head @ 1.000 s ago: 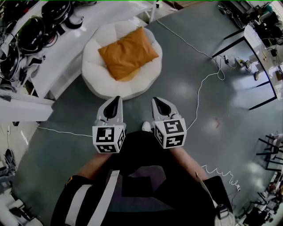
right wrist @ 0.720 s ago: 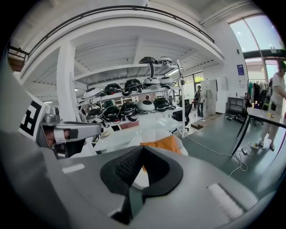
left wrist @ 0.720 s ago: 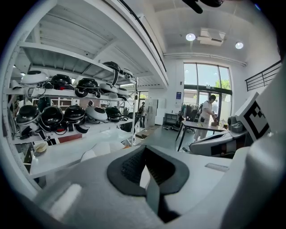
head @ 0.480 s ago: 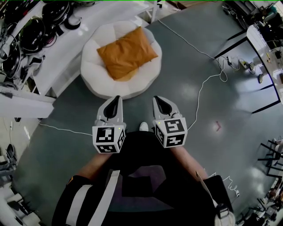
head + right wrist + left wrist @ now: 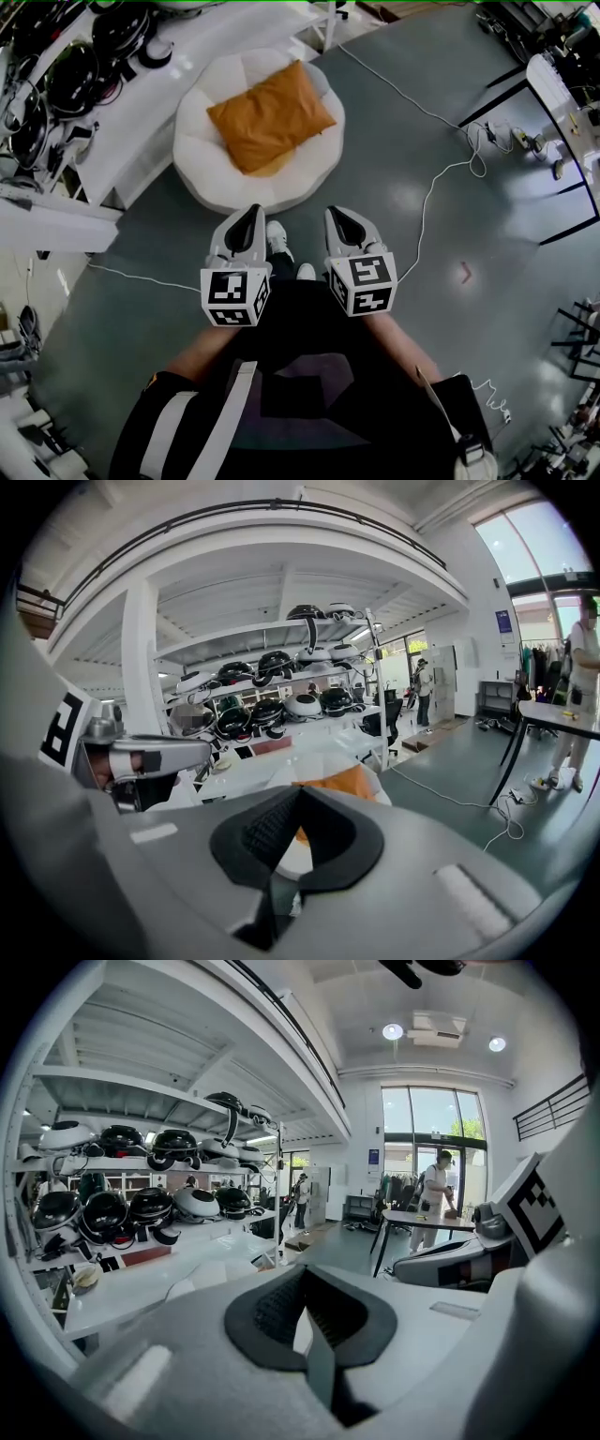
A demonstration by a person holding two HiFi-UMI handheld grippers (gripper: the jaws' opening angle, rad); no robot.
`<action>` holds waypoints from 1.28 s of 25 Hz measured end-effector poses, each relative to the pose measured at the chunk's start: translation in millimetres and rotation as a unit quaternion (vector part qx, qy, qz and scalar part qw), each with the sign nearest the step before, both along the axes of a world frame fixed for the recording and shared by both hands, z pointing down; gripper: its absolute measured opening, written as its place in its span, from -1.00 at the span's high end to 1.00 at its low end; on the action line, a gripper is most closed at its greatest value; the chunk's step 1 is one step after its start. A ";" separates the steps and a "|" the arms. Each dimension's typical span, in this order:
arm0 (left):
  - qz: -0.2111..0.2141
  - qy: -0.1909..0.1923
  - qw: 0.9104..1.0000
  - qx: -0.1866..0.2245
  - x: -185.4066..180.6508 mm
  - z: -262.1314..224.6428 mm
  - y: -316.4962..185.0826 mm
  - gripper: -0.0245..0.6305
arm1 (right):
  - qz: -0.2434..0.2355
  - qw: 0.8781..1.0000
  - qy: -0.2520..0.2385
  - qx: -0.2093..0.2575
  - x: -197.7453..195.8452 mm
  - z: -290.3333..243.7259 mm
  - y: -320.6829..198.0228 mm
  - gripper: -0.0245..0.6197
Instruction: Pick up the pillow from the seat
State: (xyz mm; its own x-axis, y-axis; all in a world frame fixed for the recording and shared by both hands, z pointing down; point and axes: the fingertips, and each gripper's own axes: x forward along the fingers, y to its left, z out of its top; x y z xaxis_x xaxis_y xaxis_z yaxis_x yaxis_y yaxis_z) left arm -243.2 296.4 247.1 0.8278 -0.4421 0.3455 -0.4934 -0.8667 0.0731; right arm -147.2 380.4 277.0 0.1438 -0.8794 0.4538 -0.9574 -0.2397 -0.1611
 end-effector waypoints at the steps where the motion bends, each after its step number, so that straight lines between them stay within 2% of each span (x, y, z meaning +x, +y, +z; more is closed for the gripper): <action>1: 0.004 0.000 1.000 0.001 3.9 0.4 -0.4 0.92 | 0.003 1.000 0.000 -0.001 3.2 0.9 -0.4 0.92; 16: 0.036 -0.006 0.998 -0.042 61.1 32.5 -45.2 0.92 | 0.026 0.999 -0.007 -0.044 48.6 27.6 -36.2 0.92; 25: 0.031 -0.002 0.997 -0.069 105.0 46.5 -117.4 0.92 | 0.014 0.997 -0.003 -0.070 89.3 35.7 -106.7 0.92; 32: 0.004 0.006 0.996 -0.086 118.7 59.1 -190.5 0.92 | -0.013 0.996 0.007 -0.090 108.2 41.7 -182.2 0.92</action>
